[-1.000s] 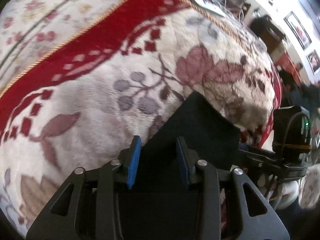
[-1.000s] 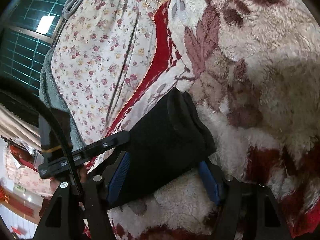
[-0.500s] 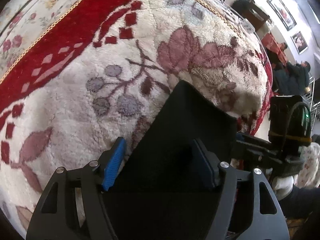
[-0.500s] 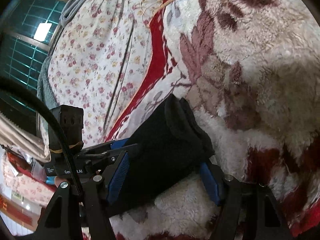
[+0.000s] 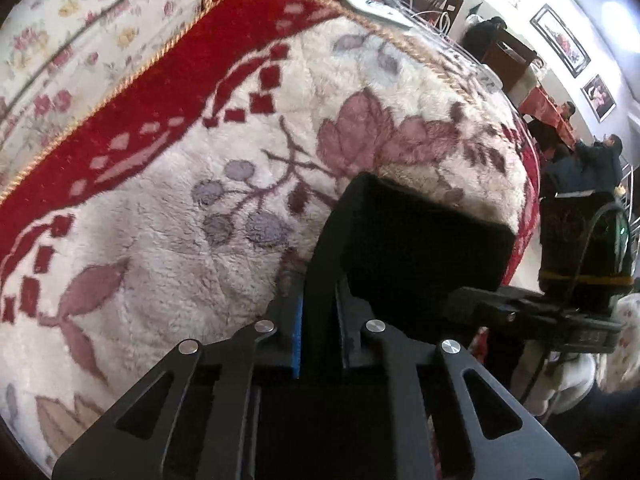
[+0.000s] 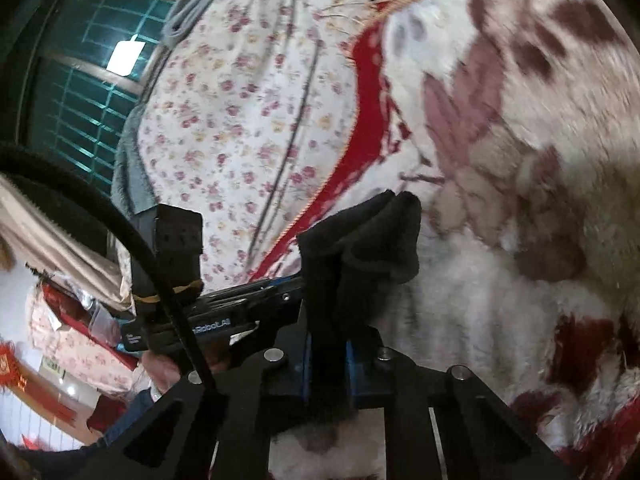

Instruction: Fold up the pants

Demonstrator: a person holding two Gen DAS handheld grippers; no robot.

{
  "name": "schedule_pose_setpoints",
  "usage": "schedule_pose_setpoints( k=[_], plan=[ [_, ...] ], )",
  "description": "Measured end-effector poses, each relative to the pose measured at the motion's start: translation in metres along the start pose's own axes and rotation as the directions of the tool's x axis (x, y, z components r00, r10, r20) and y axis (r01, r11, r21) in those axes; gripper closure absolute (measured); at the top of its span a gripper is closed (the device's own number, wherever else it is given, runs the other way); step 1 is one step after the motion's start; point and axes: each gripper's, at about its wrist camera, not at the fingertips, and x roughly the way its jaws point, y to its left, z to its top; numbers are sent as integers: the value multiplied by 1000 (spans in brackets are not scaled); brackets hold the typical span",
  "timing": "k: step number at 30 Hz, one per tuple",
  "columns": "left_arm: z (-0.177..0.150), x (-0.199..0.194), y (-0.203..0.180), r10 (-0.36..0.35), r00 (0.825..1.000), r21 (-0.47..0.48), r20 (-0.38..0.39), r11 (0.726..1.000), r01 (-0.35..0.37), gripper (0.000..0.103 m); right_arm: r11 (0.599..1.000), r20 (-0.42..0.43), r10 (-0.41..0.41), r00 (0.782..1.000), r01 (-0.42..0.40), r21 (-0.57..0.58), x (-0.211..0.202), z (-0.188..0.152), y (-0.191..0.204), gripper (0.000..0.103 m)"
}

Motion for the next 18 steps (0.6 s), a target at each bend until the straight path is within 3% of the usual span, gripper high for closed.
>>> schedule_pose_setpoints(
  k=[5, 10, 18],
  plan=[
    [-5, -39, -14, 11, 996, 7, 89, 1000, -11, 92, 994, 1, 73, 997, -73, -76, -6, 1, 38, 91],
    [-20, -104, -8, 45, 981, -16, 190, 999, -43, 93, 974, -19, 149, 989, -150, -167, -7, 0, 86, 91],
    [-67, -212, 9, 144, 931, -110, 335, 988, -113, 93, 899, -139, 269, 953, -300, -320, 21, -20, 184, 91]
  ],
)
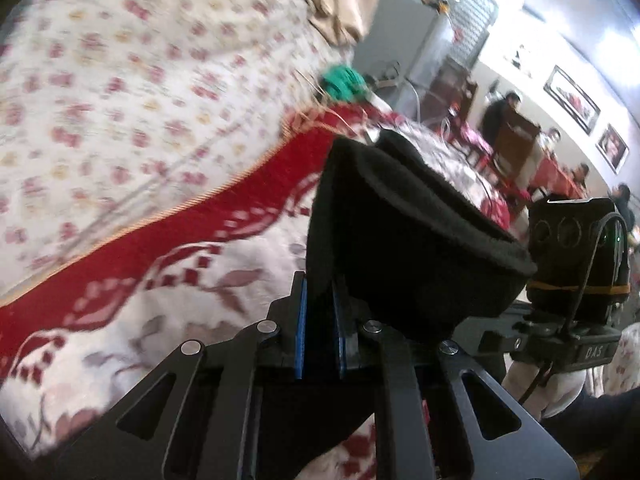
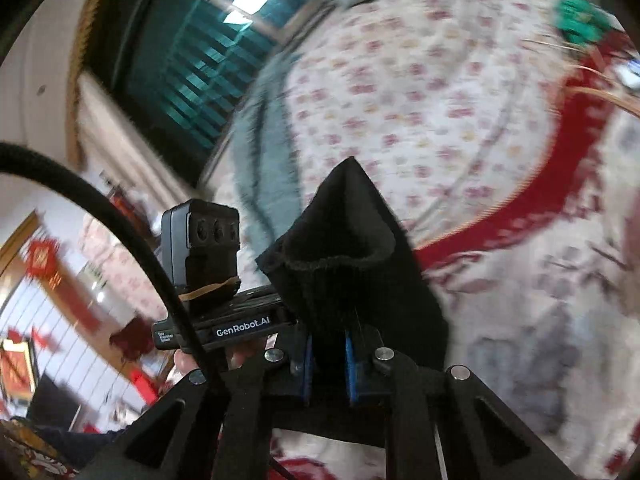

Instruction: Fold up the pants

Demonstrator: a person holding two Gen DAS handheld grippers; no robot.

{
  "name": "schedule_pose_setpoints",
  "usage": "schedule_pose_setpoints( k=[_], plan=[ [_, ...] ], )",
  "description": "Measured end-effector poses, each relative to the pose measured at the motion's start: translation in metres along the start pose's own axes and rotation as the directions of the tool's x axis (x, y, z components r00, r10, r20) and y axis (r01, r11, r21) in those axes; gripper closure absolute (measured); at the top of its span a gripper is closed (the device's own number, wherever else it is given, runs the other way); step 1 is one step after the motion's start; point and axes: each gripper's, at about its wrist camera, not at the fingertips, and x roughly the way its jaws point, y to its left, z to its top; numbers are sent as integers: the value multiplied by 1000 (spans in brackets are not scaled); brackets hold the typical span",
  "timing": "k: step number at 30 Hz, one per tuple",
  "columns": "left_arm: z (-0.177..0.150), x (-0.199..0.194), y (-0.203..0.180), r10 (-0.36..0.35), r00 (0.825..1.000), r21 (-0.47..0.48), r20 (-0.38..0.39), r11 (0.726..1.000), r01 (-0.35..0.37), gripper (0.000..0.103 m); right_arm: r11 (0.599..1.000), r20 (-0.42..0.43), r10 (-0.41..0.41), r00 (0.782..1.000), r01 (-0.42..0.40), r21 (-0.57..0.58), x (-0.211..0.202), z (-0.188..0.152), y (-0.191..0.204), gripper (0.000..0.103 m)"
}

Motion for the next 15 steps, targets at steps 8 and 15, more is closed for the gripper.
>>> schedule_pose_setpoints(
  k=[8, 15],
  plan=[
    [-58, -71, 67, 133, 990, -172, 44, 977, -124, 93, 992, -179, 79, 981, -96, -86, 88, -24, 52, 91],
    [-147, -86, 140, 291, 954, -388, -69, 873, -295, 93, 996, -461, -26, 887, -18, -91, 185, -102, 24, 91]
  ],
)
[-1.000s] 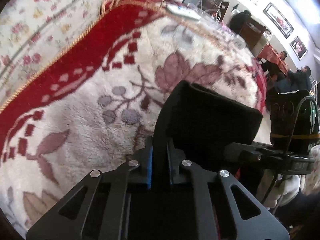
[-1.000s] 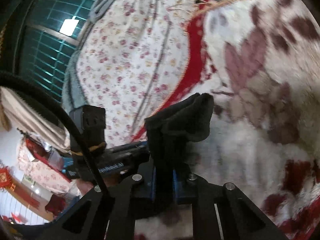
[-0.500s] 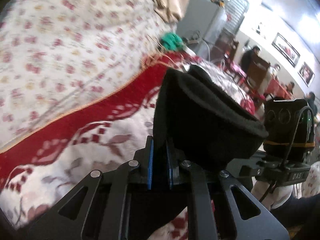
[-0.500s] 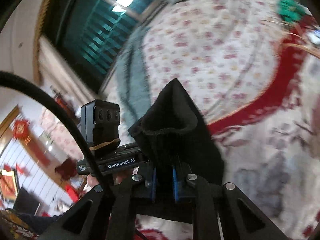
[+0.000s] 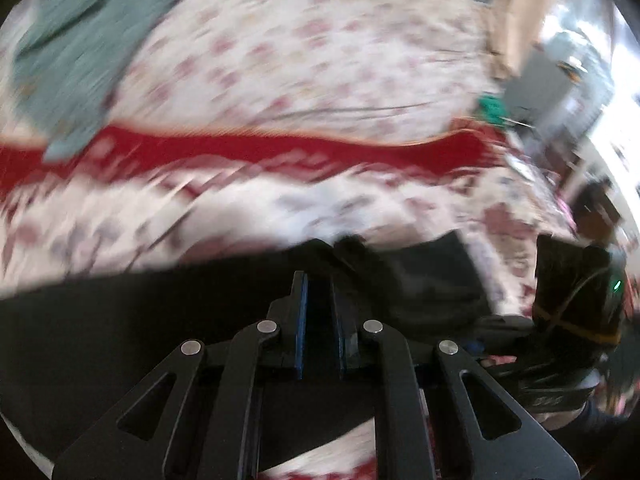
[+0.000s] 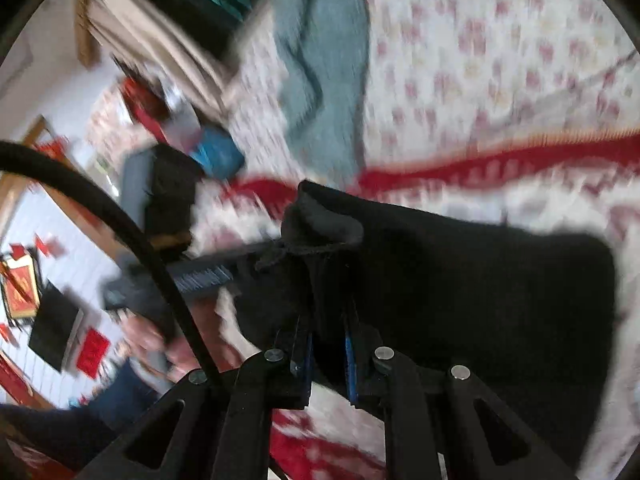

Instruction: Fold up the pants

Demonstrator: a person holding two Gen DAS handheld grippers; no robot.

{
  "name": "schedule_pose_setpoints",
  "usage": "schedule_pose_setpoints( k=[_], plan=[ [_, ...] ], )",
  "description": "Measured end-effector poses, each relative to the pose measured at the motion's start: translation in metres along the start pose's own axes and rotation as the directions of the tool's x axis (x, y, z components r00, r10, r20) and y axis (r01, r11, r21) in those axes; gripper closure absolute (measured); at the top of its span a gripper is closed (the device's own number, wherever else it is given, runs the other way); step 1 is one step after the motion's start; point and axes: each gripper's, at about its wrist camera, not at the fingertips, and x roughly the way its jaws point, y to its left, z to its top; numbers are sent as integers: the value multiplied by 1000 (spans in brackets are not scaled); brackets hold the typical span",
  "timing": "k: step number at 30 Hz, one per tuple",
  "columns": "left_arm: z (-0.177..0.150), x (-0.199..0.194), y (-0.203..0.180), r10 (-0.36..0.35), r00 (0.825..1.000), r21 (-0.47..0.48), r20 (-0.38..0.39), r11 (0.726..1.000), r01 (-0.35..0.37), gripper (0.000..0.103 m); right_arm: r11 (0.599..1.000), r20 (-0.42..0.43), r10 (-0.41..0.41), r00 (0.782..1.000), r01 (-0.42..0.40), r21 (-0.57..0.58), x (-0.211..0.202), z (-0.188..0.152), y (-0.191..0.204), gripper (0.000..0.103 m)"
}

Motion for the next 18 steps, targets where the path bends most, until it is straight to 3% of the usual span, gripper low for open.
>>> schedule_pose_setpoints(
  k=[2, 3, 6, 9, 11, 15, 18],
  plan=[
    [-13, -6, 20, 21, 1000, -50, 3, 999, -21, 93, 998, -72, -11, 997, 15, 57, 20, -8, -12, 87],
    [-18, -12, 26, 14, 1000, -70, 11, 997, -13, 93, 996, -69, 14, 998, -8, 85, 17, -8, -16, 87],
    [-25, -27, 29, 5, 999, -93, 45, 996, -1, 93, 993, -33, 63, 997, -59, 99, -11, 0, -17, 76],
    [-24, -39, 16, -10, 997, -84, 73, 996, 16, 93, 996, 71, 65, 995, -70, 61, -58, 7, -17, 71],
    [-26, -44, 5, -46, 995, -85, 86, 995, 53, 93, 996, 121, 56, 991, -64, 60, -84, 6, -21, 51],
    [-26, -44, -17, -55, 994, -69, 93, 996, 62, 93, 991, 169, -88, 982, 70, 113, -114, 5, -45, 51],
    [-31, -40, -35, -48, 995, -52, 86, 997, 53, 93, 956, 152, -253, 955, 223, 189, -116, 2, -72, 51]
  ],
)
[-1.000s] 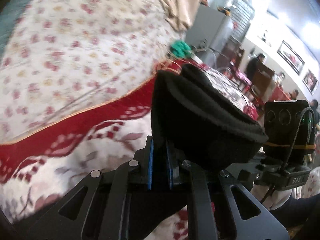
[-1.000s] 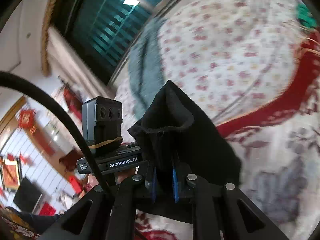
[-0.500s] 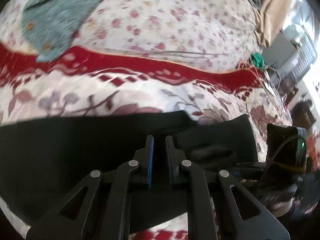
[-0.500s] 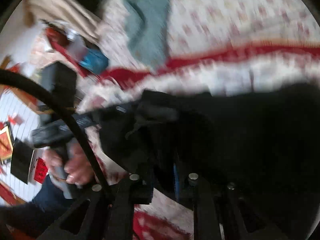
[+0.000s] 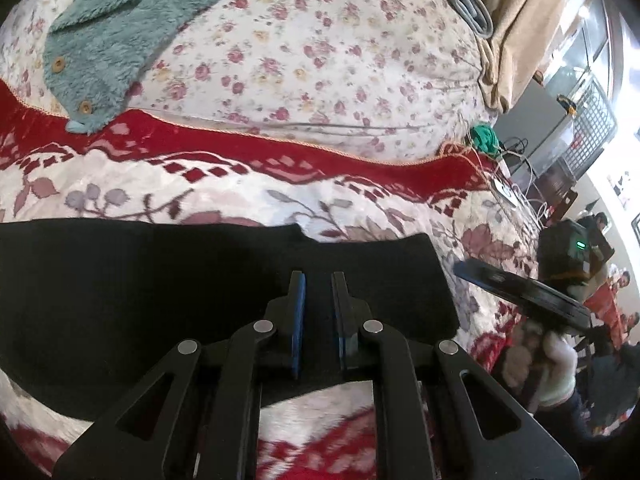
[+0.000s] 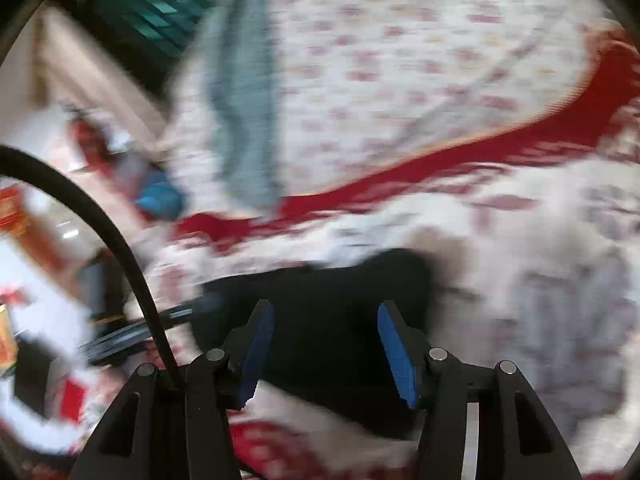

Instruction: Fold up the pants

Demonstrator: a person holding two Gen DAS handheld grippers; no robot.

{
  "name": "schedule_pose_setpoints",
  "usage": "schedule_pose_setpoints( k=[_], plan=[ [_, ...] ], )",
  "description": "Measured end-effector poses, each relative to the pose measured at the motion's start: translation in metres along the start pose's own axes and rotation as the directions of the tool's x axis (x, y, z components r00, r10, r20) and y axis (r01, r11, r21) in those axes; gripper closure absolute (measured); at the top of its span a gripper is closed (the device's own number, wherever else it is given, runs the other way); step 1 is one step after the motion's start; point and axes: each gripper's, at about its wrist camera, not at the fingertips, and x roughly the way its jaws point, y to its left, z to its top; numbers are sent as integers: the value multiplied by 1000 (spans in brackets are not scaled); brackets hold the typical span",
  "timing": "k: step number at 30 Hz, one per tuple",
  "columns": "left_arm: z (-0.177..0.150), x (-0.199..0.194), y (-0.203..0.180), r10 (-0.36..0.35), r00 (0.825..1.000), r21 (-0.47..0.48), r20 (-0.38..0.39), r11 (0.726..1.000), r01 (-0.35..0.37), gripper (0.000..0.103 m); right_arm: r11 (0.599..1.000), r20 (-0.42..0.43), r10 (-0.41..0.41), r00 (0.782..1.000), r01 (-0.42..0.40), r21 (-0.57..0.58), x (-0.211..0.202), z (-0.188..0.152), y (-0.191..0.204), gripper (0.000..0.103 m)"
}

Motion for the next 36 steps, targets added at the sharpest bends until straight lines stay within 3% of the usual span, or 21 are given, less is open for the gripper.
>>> schedule_pose_setpoints(
  k=[3, 6, 7, 10, 16, 20, 26, 30, 36],
  plan=[
    [-6, 13, -10, 0, 1000, 2, -21, 1000, 0, 93, 999, -17, -16, 1000, 17, 51, 17, 0, -15, 51],
    [-13, 34, -7, 96, 994, -17, -61, 995, -97, 93, 997, -47, -27, 999, 30, 64, 36, 1, -23, 52],
    [-15, 40, -2, 110, 991, -38, -80, 993, -114, 93, 998, -42, -26, 999, 28, 52, 35, 1, -24, 59],
    [-23, 52, 11, 87, 990, -100, -112, 990, -98, 93, 989, -27, -146, 989, 145, -38, 34, -1, -26, 60],
    [-26, 52, 12, 86, 992, -119, -88, 988, -96, 93, 993, -37, -111, 993, 112, 32, 38, -3, -42, 59],
    [-25, 44, 10, 88, 993, -120, -80, 988, -98, 93, 995, -1, -90, 996, 90, 51, 18, -3, -37, 59],
    [-26, 24, 14, 126, 991, -145, -45, 981, -131, 93, 1000, 39, -13, 999, 14, -18, -2, -1, -1, 59],
    [-30, 9, 18, 208, 978, -145, -31, 967, -210, 93, 997, 46, 38, 998, -34, -71, 1, -1, 25, 53],
    [-39, -10, 41, 305, 952, -215, -28, 928, -304, 93, 989, 6, 86, 996, -85, -125, 20, -8, 57, 53]
  ],
)
